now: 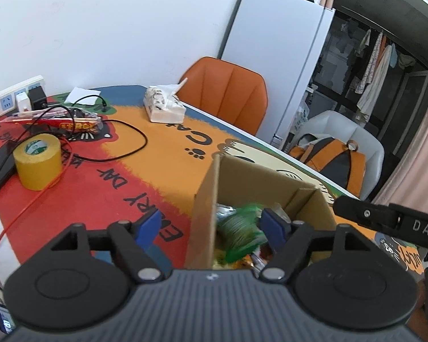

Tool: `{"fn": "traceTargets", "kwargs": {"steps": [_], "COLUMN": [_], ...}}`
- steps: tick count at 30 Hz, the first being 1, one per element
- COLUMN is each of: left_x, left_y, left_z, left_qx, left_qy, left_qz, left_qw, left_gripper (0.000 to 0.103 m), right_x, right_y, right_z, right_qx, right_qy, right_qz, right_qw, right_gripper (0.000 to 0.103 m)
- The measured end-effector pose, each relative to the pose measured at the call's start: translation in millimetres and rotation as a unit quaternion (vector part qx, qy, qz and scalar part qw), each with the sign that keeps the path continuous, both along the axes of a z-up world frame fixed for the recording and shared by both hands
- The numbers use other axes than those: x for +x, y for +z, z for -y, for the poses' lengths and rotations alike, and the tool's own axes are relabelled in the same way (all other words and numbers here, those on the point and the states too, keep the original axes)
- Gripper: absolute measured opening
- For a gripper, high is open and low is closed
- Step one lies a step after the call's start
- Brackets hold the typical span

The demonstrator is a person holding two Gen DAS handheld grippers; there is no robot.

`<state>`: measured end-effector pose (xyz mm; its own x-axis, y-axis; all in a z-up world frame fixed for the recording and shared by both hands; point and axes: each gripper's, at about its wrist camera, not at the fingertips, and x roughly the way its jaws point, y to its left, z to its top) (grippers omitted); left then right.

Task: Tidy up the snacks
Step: 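Open the right tool over the box to drop the green packet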

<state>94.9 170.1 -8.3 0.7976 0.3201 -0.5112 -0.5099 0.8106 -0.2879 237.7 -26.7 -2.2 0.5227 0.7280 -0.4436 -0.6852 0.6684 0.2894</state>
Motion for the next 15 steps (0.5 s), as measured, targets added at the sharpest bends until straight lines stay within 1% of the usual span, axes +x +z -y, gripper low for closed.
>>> {"fn": "traceTargets", "kwargs": {"steps": [1,3,5,7,9,13,15], "left_x": [0.7,2.1,3.1,5.0,6.1,9.0,10.7], "left_y": [0.2,1.1,1.6,2.8,4.1,8.0,10.1], "left_z": [1.7,6.0,9.8,13.9,18.9,28.6,33.7], "left_qx": [0.000,0.001,0.003,0.004,0.005,0.009,0.010], "left_qy": [-0.002,-0.005,-0.008,-0.010,-0.013,-0.020,-0.025], "left_qz": [-0.001,-0.001,-0.001,-0.001,0.002,0.003,0.004], "left_qw": [1.0000,1.0000,1.0000,0.9999,0.9999,0.9998,0.9996], "left_gripper": [0.080,0.083,0.086,0.087,0.088,0.091,0.093], "right_x": [1.0,1.5,0.3,-1.5,-2.3,-3.3,-2.7], "right_y": [-1.0,-3.4,-5.9,-7.5,-8.7,-8.3,-8.3], "right_z": [5.1,13.4,21.1,27.7,32.5,47.2,54.2], "right_qx": [-0.001,-0.006,-0.009,-0.015,-0.019,-0.019,-0.021], "right_qy": [-0.003,-0.010,-0.016,-0.019,-0.023,-0.033,-0.038], "right_qz": [-0.004,-0.008,-0.007,-0.005,-0.005,-0.002,-0.003], "right_qw": [1.000,1.000,1.000,1.000,1.000,0.999,0.999], "right_gripper": [0.064,0.071,0.076,0.079,0.085,0.094,0.099]}}
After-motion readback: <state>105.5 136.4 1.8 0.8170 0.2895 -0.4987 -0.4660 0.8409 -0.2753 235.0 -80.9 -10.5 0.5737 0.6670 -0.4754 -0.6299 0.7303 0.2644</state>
